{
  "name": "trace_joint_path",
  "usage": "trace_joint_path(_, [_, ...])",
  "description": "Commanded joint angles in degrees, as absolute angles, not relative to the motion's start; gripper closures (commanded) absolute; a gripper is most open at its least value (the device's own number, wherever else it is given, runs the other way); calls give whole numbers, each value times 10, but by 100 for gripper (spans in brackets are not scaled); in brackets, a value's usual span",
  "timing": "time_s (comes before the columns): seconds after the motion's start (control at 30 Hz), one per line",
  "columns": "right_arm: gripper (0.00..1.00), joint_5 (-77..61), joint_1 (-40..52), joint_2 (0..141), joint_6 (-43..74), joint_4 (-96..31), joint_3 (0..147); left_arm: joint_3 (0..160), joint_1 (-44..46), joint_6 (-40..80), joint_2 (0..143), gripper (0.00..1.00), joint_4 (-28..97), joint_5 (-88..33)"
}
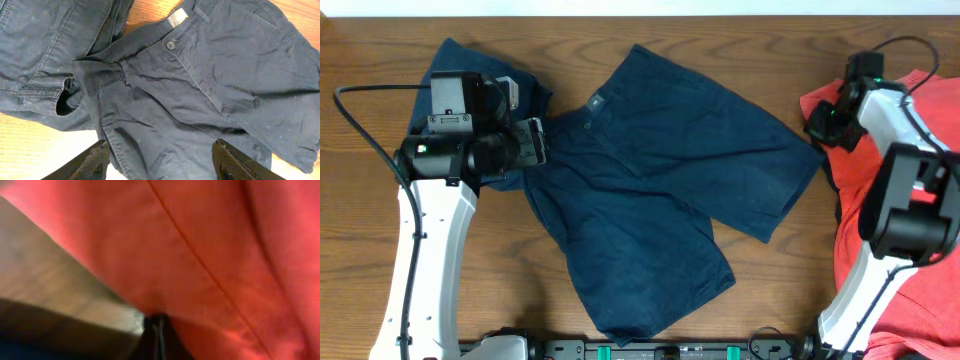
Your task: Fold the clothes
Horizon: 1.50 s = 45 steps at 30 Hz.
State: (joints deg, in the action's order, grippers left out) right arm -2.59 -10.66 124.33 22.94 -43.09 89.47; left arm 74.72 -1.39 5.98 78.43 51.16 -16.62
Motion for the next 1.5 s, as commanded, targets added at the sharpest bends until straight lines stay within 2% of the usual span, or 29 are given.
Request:
trace_joint_path(0.0, [99,37,-115,1272,224,-437,891,752,-13,59,781,34,517,-176])
trace_joint_path(0.17, [99,174,-159,1268,254,-463,892,752,-13,59,781,34,521,-176])
trace_joint_path(0.27, [99,148,-199,1250,254,-469,892,752,-13,59,781,33,521,-176])
trace_joint_path(0.33, [98,59,-225,1233,225,-462,892,752,-13,59,781,33,520,-176])
trace_joint_path(0.4, [90,-59,-239,1218,157,-443,892,752,-13,59,781,34,520,-176])
trace_joint_path(0.47, [73,-185,-242,1204,65,-425,892,752,-13,59,781,33,520,-176])
trace_joint_path(0.5, [67,-224,-241,1197,37,-422,892,752,-13,58,781,33,520,-176])
trace_joint_path(0.6, [55,-277,-225,1183,-1,-427,892,752,-13,58,781,33,520,-176])
trace_joint_path(0.7, [49,-266,-202,1182,-6,-449,892,752,-13,59,781,33,521,-176])
trace_joint_path(0.97, [44,-182,-152,1184,-10,-530,891,752,-13,59,781,33,522,-176])
trace_joint_path(1.27, [45,-128,-107,1184,-10,-492,862,752,-13,59,781,33,522,-176])
trace_joint_path(1.37, [59,-129,-95,1184,-10,-449,829,752,-13,59,781,32,522,-176])
trace_joint_path(1.4, [68,-129,-91,1184,-10,-432,815,752,-13,59,781,32,522,-176])
trace_joint_path(1.47, [95,-131,-85,1184,-10,-403,794,752,-13,59,781,33,522,-176])
